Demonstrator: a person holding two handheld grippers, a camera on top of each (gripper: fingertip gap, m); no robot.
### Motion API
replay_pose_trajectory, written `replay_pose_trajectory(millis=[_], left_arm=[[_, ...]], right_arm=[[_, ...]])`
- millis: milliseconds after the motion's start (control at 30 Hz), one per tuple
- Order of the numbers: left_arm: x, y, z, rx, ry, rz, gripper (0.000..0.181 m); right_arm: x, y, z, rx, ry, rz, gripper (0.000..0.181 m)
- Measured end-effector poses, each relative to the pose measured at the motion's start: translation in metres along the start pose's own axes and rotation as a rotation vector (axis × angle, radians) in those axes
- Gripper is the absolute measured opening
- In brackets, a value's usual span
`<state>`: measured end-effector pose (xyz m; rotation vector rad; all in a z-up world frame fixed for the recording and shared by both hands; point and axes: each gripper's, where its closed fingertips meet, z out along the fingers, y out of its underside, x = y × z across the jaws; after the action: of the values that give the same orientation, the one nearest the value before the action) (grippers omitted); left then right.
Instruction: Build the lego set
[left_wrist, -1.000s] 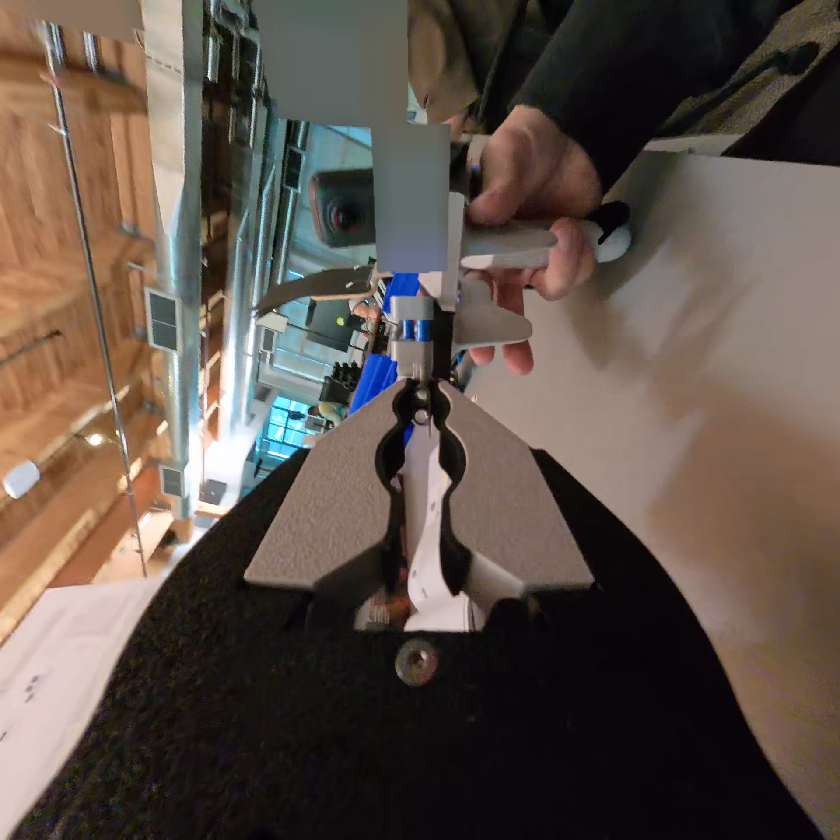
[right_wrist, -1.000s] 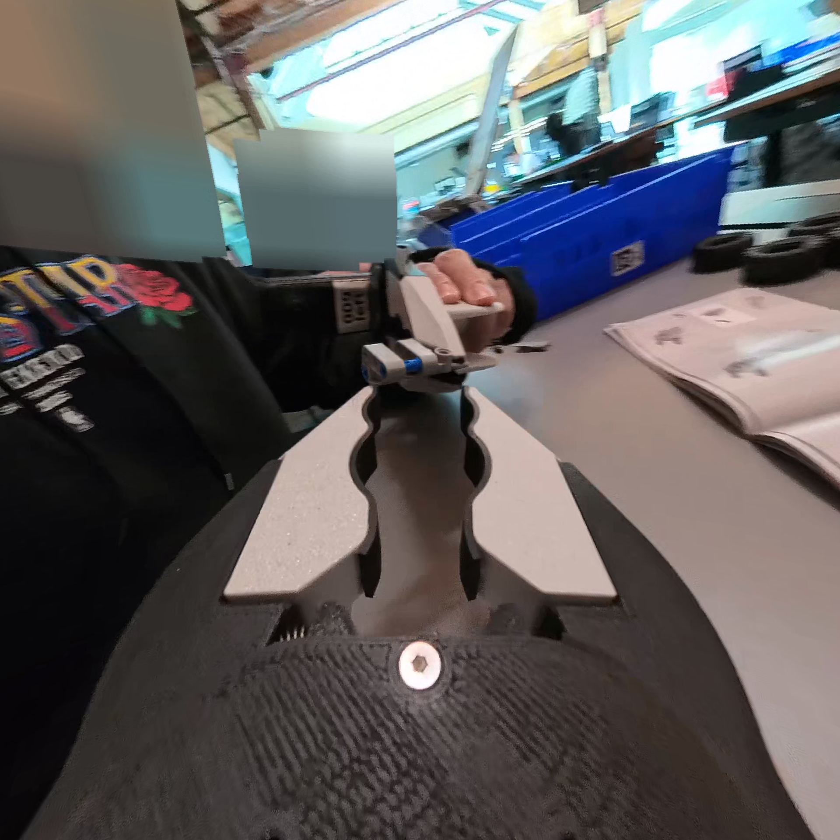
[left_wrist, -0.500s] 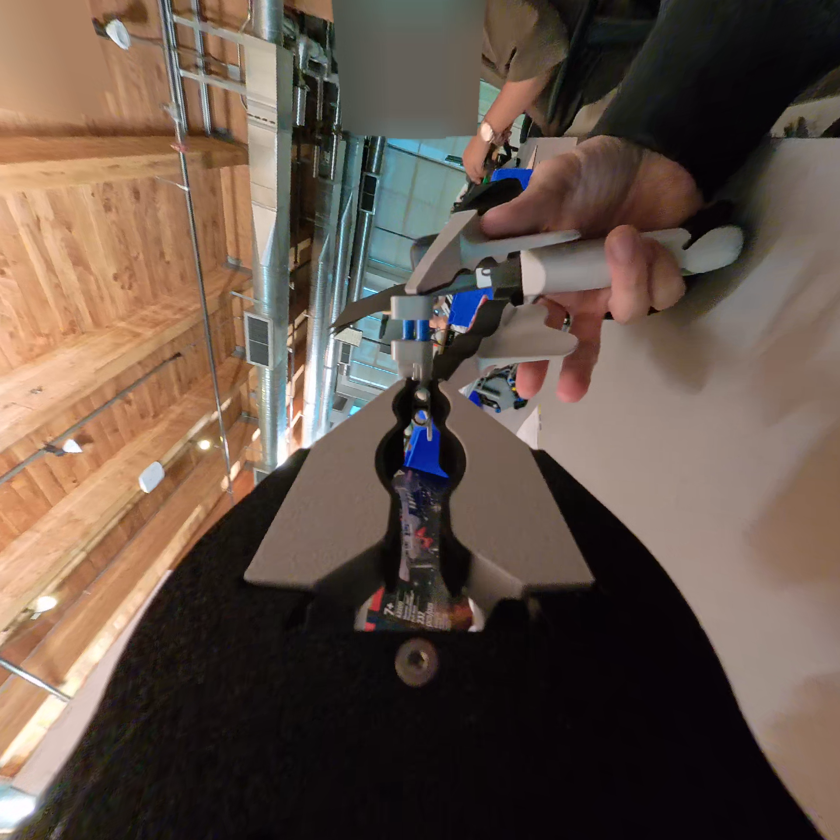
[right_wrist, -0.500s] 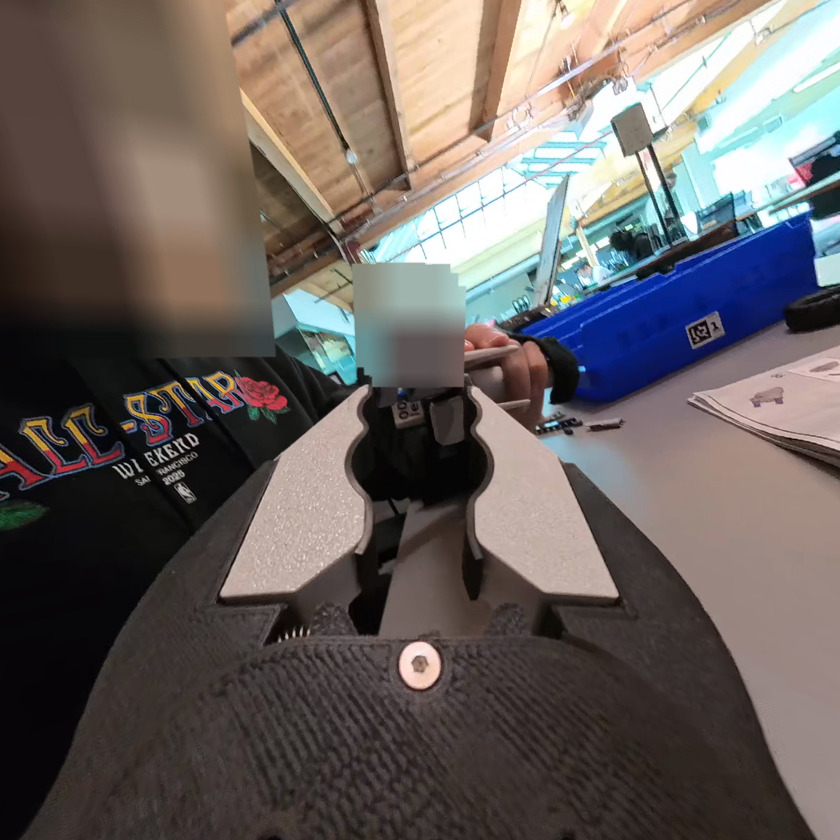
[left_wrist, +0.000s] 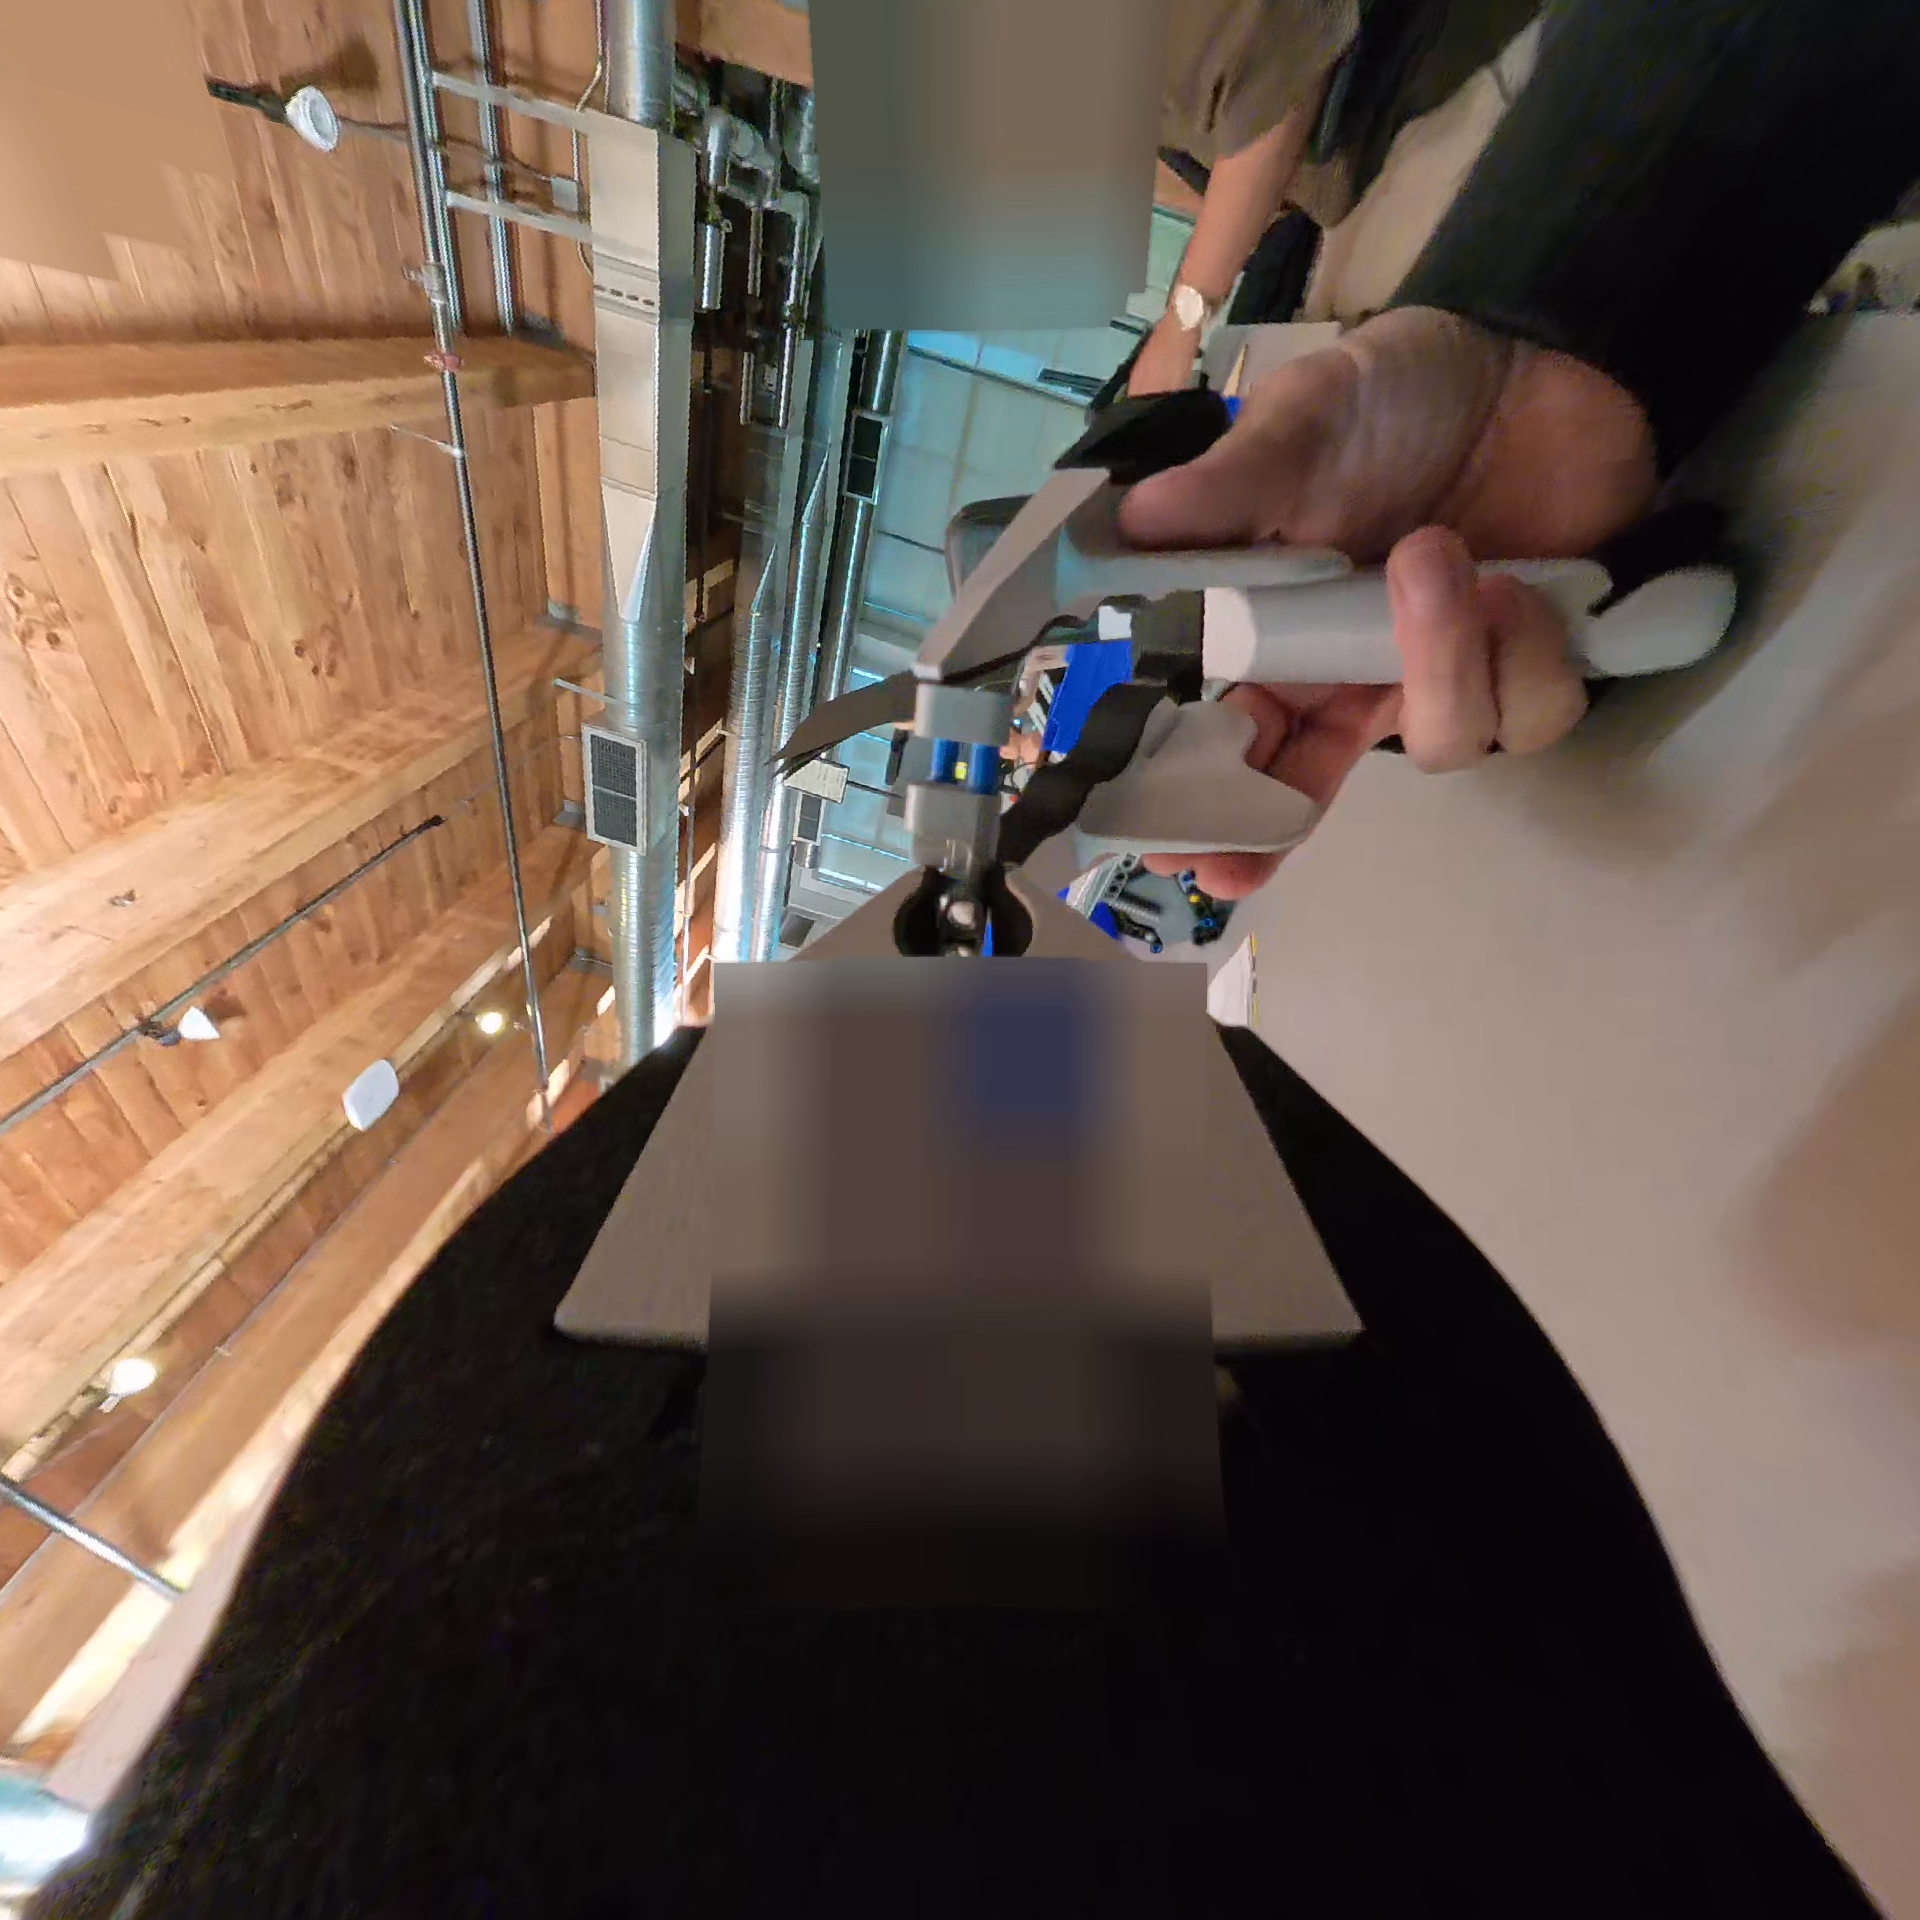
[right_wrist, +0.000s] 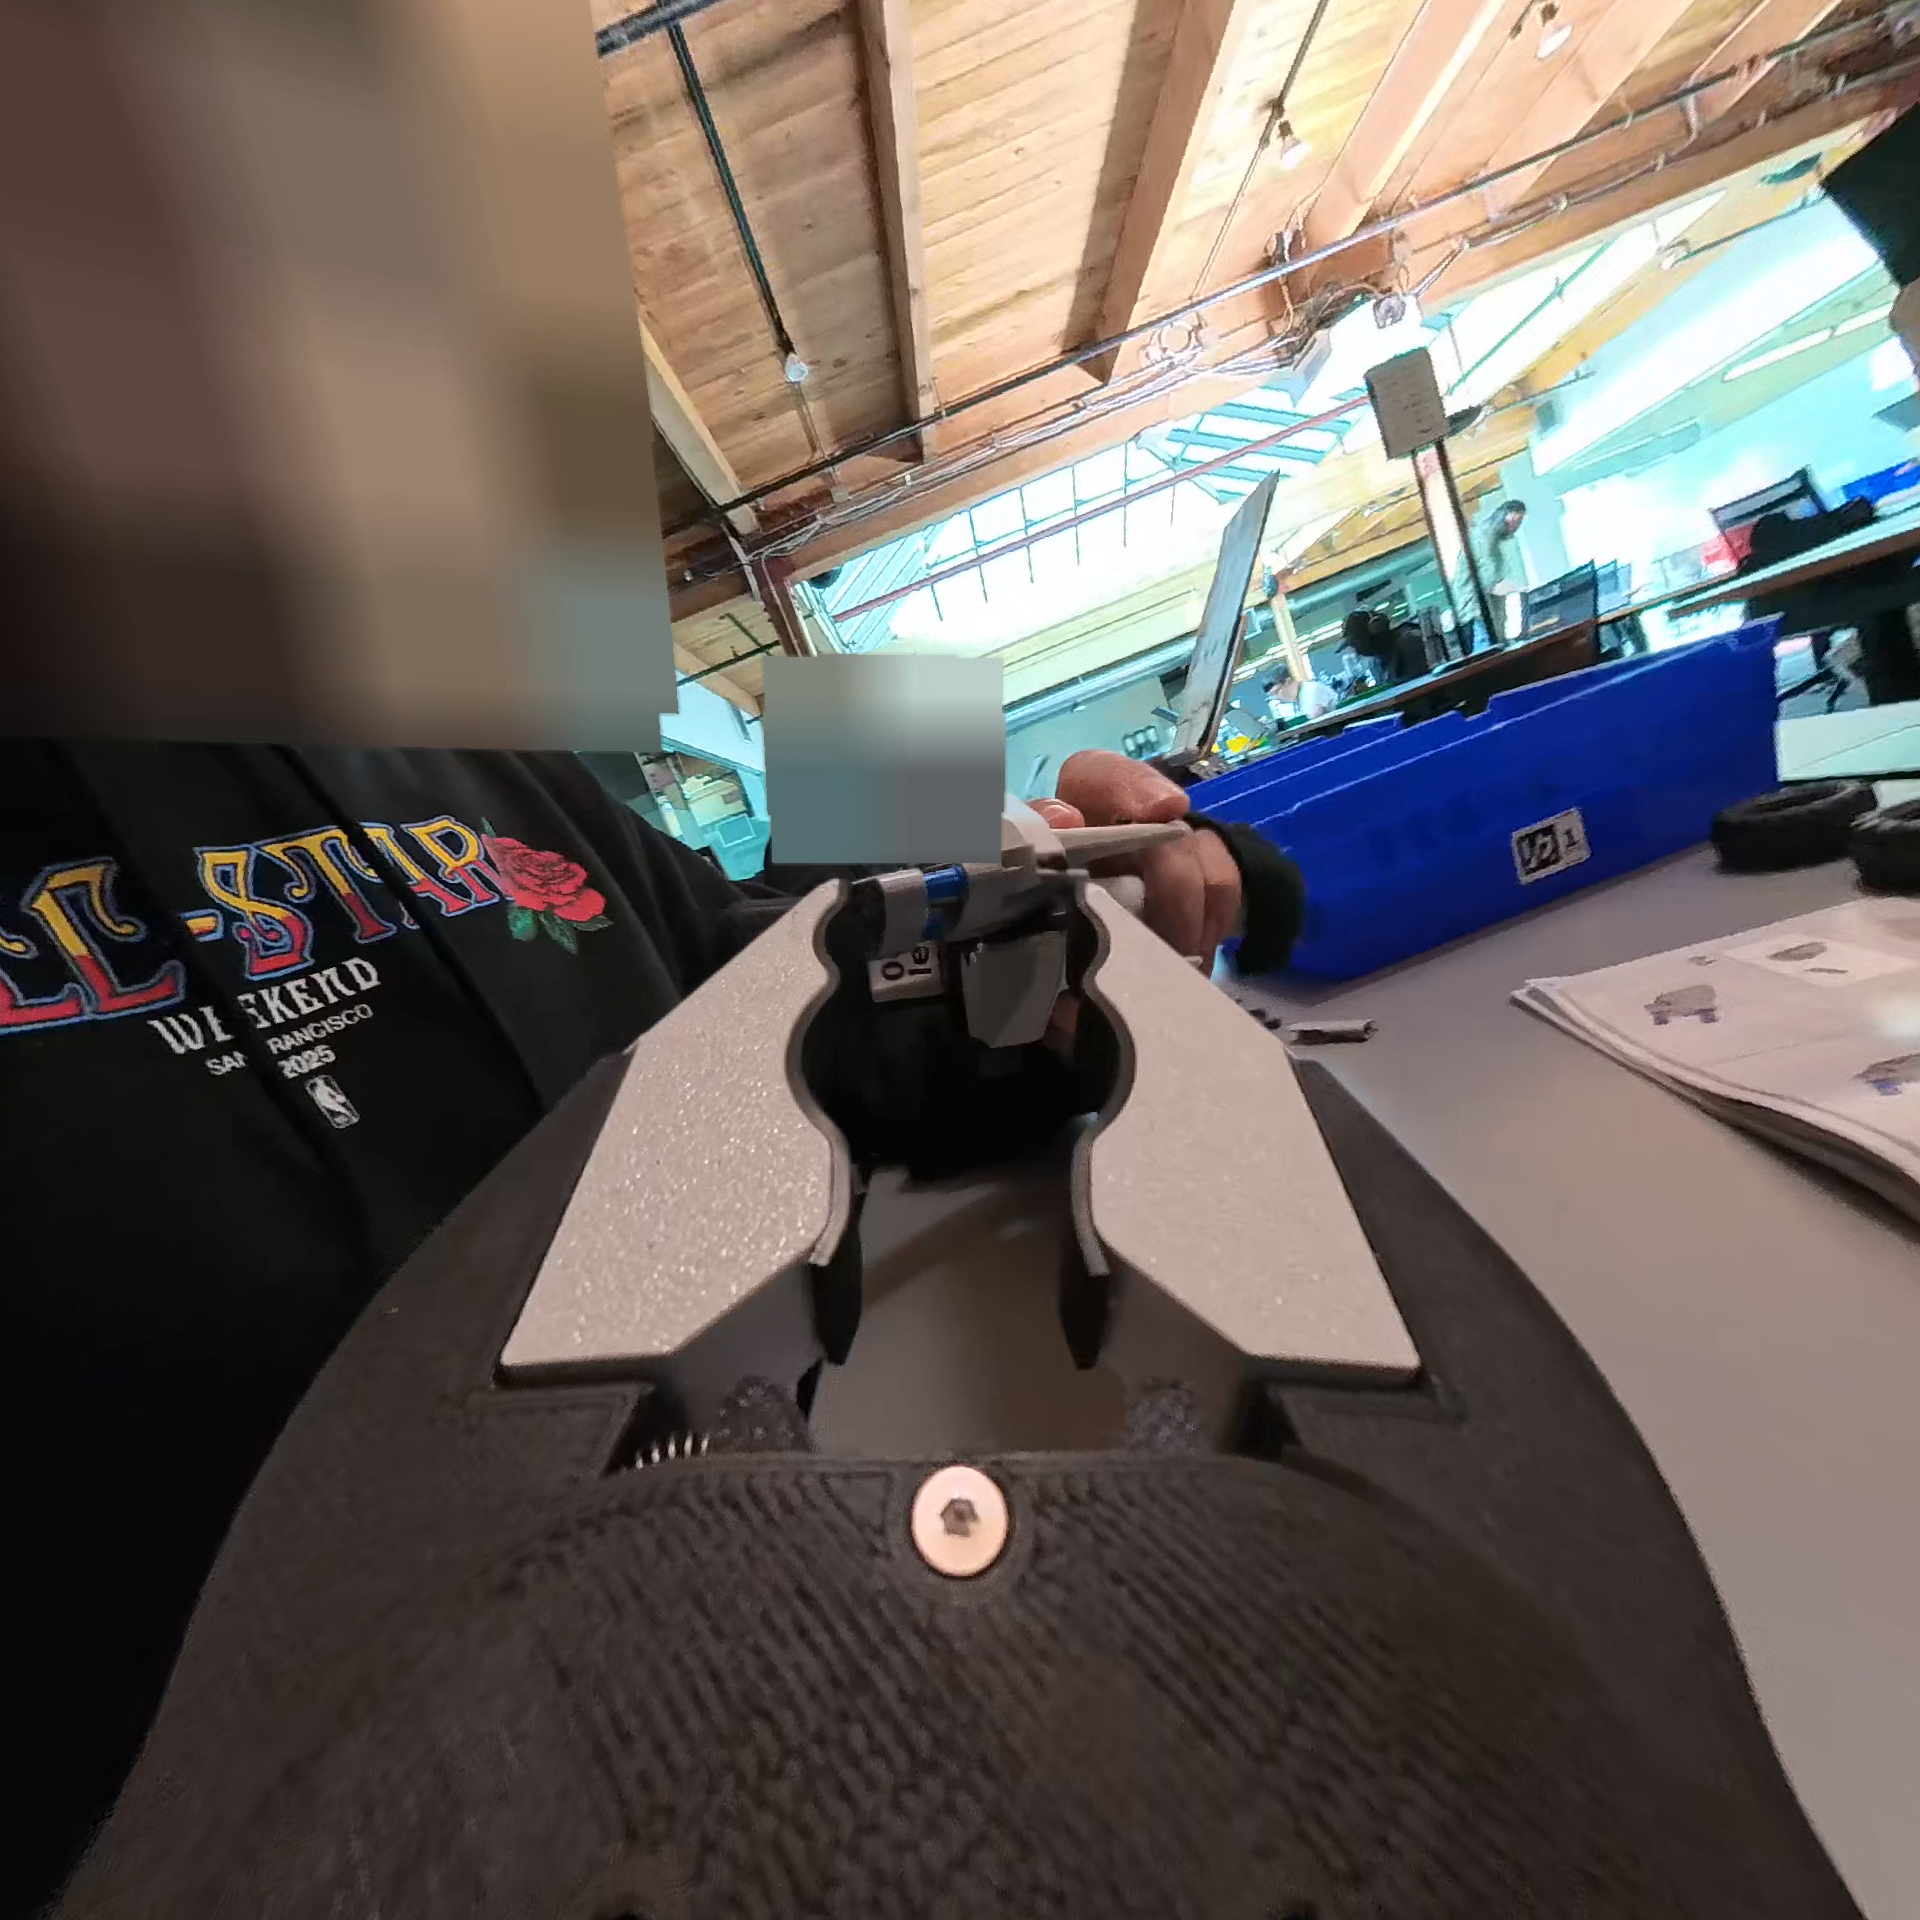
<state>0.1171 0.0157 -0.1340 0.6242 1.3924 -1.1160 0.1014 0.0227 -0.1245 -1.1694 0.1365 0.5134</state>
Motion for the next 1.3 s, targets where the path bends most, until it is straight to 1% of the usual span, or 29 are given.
replay_pose_trajectory(millis=[33,100,133,167,233,300,367,400,433,500,533,600,667,767,900,933,967,1000,1067,1167,1200,1233,1300], left_arm=[[-0.001,0.001,0.001,-0.008,-0.002,-0.031,0.006],[-0.002,0.009,0.003,-0.056,0.017,-0.107,0.021],[-0.001,0.012,0.004,-0.073,0.032,-0.142,0.020],[-0.002,0.016,0.005,-0.090,0.036,-0.184,0.014],[-0.005,0.018,0.006,-0.092,0.022,-0.243,0.012],[-0.008,0.023,0.006,-0.106,-0.001,-0.204,0.010],[-0.008,0.021,0.004,-0.090,-0.001,-0.145,0.008],[-0.006,0.016,0.004,-0.067,0.011,-0.134,0.007],[-0.004,0.012,0.005,-0.050,0.027,-0.134,0.006],[0.002,0.012,0.006,-0.049,0.052,-0.138,0.008],[0.004,0.013,0.006,-0.050,0.056,-0.137,0.009],[0.007,0.012,0.007,-0.040,0.060,-0.149,0.016],[0.007,0.014,0.008,-0.066,0.064,-0.180,0.017],[0.009,0.014,0.010,-0.084,0.108,-0.285,0.023],[0.011,0.016,0.011,-0.086,0.191,-0.494,0.027],[0.013,0.015,0.011,-0.082,0.222,-0.552,0.028],[0.014,0.017,0.011,-0.094,0.250,-0.607,0.024],[0.016,0.023,0.011,-0.120,0.273,-0.647,0.014],[0.030,0.031,0.007,-0.150,0.373,-0.650,0.013],[0.064,0.041,-0.003,-0.144,0.495,-0.447,0.011],[0.080,0.045,-0.007,-0.172,0.558,-0.417,0.010],[0.093,0.049,-0.012,-0.201,0.619,-0.377,0.009],[0.111,0.052,-0.018,-0.197,0.690,-0.261,0.009]], right_arm=[[0.001,-0.001,0.000,0.003,0.018,-0.031,0.036],[0.004,-0.005,-0.001,0.015,0.056,-0.103,0.026],[0.008,-0.007,-0.002,0.026,0.088,-0.128,0.026],[0.012,-0.008,-0.002,0.029,0.109,-0.123,0.026],[0.014,-0.009,0.000,0.046,0.105,-0.120,0.026],[0.018,-0.010,0.002,0.057,0.141,-0.141,0.026],[0.017,-0.010,0.002,0.056,0.117,-0.128,0.030],[0.019,-0.009,0.003,0.053,0.124,-0.101,0.046],[0.019,-0.009,0.003,0.053,0.113,-0.084,0.052],[0.014,-0.010,0.003,0.074,0.083,-0.077,0.041],[0.013,-0.010,0.003,0.082,0.081,-0.078,0.039],[0.013,-0.011,0.003,0.097,0.087,-0.087,0.038],[0.015,-0.012,0.002,0.112,0.105,-0.085,0.039],[0.016,-0.014,0.001,0.131,0.121,-0.098,0.039],[0.023,-0.014,-0.001,0.110,0.182,-0.112,0.039],[0.025,-0.014,-0.003,0.088,0.202,-0.122,0.038],[0.028,-0.012,-0.005,0.050,0.239,-0.132,0.038],[0.032,-0.008,-0.007,-0.004,0.277,-0.148,0.033],[0.039,0.005,-0.013,-0.166,0.351,-0.183,0.033],[0.049,0.042,-0.025,-0.486,0.429,-0.229,0.032],[0.050,0.056,-0.030,-0.596,0.441,-0.253,0.021],[0.053,0.068,-0.036,-0.692,0.465,-0.269,0.017],[0.056,0.087,-0.042,-0.826,0.485,-0.283,0.021]])
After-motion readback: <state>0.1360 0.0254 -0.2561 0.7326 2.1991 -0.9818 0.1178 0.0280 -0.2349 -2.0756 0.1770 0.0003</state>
